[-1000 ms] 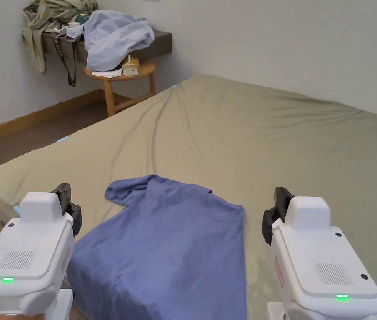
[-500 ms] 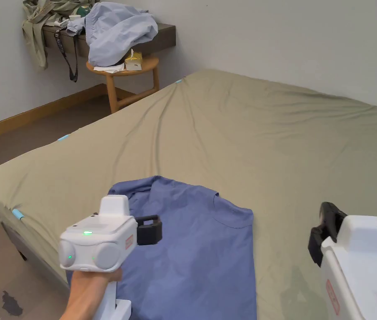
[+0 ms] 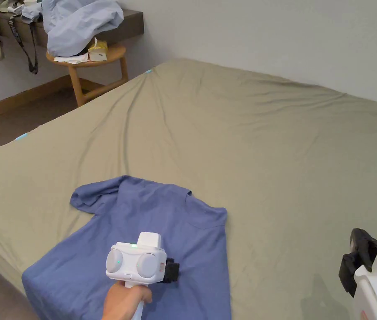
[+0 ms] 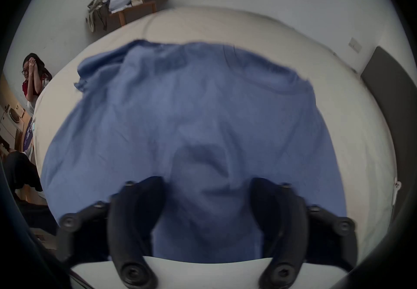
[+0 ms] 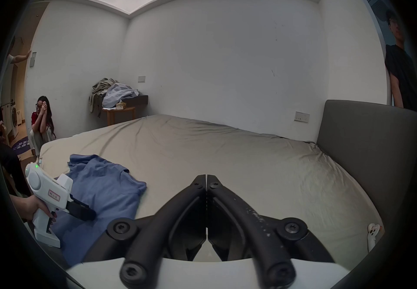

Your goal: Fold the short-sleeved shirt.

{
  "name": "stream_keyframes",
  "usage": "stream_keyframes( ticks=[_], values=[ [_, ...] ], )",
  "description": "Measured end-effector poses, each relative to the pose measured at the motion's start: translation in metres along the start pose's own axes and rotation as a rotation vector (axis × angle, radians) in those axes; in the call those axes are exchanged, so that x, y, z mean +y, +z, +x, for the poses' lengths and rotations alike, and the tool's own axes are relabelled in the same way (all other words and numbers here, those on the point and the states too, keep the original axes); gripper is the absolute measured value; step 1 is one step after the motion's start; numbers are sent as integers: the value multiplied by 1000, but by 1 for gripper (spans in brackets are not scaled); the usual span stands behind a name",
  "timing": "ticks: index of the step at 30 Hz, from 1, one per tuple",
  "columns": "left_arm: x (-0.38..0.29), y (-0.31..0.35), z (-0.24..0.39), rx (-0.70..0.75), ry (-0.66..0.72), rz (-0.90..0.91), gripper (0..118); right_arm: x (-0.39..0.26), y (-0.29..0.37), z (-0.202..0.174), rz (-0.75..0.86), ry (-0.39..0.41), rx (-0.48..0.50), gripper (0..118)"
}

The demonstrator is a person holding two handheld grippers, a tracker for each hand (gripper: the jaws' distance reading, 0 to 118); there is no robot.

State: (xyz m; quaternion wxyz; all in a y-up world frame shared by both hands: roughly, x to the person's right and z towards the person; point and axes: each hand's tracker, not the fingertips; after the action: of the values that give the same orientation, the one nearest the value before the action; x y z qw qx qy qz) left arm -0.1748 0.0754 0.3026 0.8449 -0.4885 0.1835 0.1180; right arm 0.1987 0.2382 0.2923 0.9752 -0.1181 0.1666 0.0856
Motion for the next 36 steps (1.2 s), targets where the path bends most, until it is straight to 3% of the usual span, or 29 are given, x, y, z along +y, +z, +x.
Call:
stream_keyframes(
  ticks=[1, 2, 3, 5, 6, 11, 14, 24, 36],
  values=[
    [-3, 8, 1, 18, -1, 98, 77, -1, 0, 2, -4, 1, -3, 1],
    [-4, 12, 2, 8, -4, 74, 71, -2, 1, 4, -7, 0, -4, 1],
    [-4, 16, 3, -3, -13, 80, 57, -3, 2, 6, -9, -2, -7, 1],
    [-5, 18, 5, 13, -71, 92, 12, -4, 4, 8, -11, -11, -12, 1],
    [-1, 25, 6, 13, -77, 84, 2, -4, 5, 10, -13, -17, -11, 1],
    [2, 69, -15, -104, 72, 190, 1, 0, 19, 18, 6, -27, -15, 1],
    [6, 119, -18, -163, 84, 274, 1, 3, 27, 25, 24, -30, -21, 1],
    [64, 282, 28, -362, -84, 560, 1, 12, 64, 57, 93, -82, -65, 1],
    [115, 363, 211, -652, -387, 706, 1, 10, 120, 132, 148, -104, -240, 1]
  ],
)
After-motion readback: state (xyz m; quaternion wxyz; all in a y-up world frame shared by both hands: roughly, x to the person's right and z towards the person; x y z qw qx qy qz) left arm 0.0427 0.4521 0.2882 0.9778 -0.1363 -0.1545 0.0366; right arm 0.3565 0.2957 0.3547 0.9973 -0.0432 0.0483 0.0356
